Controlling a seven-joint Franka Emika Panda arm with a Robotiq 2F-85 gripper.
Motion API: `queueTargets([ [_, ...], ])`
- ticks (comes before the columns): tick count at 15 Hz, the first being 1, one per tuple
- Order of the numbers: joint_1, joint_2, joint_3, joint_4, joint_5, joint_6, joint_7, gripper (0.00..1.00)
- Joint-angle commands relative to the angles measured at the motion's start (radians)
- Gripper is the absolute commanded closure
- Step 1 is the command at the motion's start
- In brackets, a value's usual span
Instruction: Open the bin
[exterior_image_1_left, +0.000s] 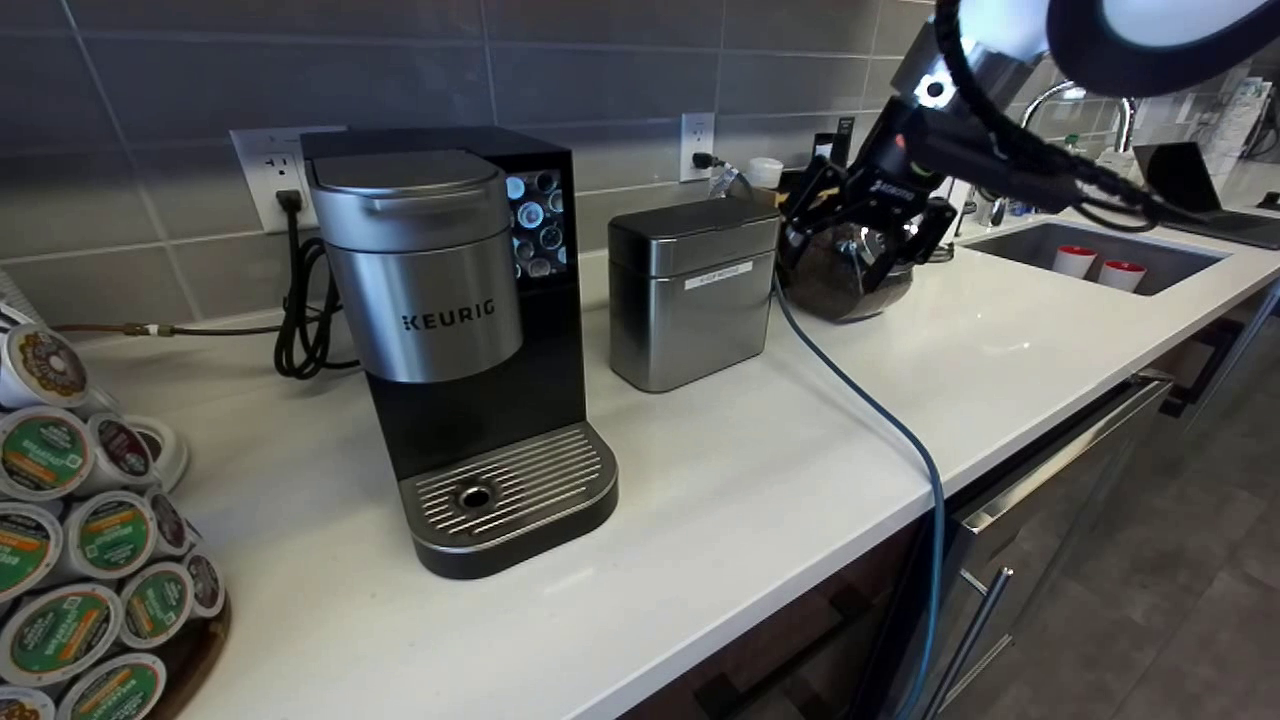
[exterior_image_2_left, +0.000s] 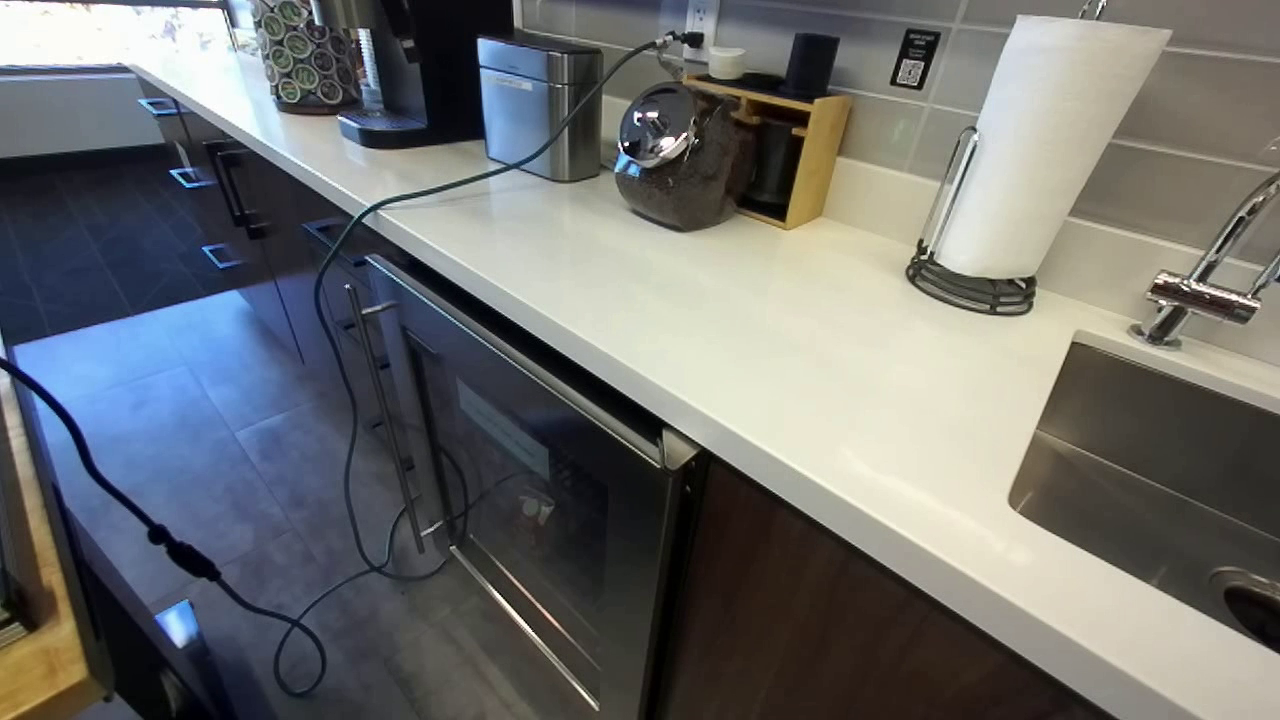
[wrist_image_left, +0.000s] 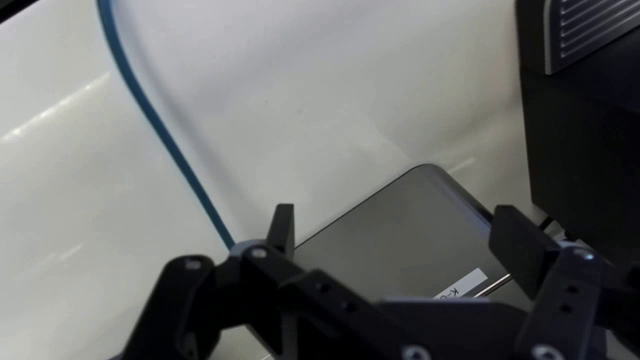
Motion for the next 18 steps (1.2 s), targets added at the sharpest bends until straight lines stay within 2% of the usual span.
queueTargets([
  [1,0.053,0.100,-0.041,0.115,0.011,0.007,0.193,0.00],
  [5,0.029,0.060,-0.044,0.121,0.137,0.030,0.251,0.00],
  [6,0.025,0.056,-0.059,0.127,0.139,0.053,0.273,0.00],
  [7,0.035,0.070,-0.051,0.128,0.112,0.019,0.221,0.00],
  [12,0.023,0.057,-0.064,0.140,0.123,0.026,0.249,0.00],
  [14,0.001,0.059,-0.040,0.136,0.210,0.095,0.215,0.00],
  [18,-0.022,0.054,-0.028,0.108,0.382,0.230,0.231,0.00],
])
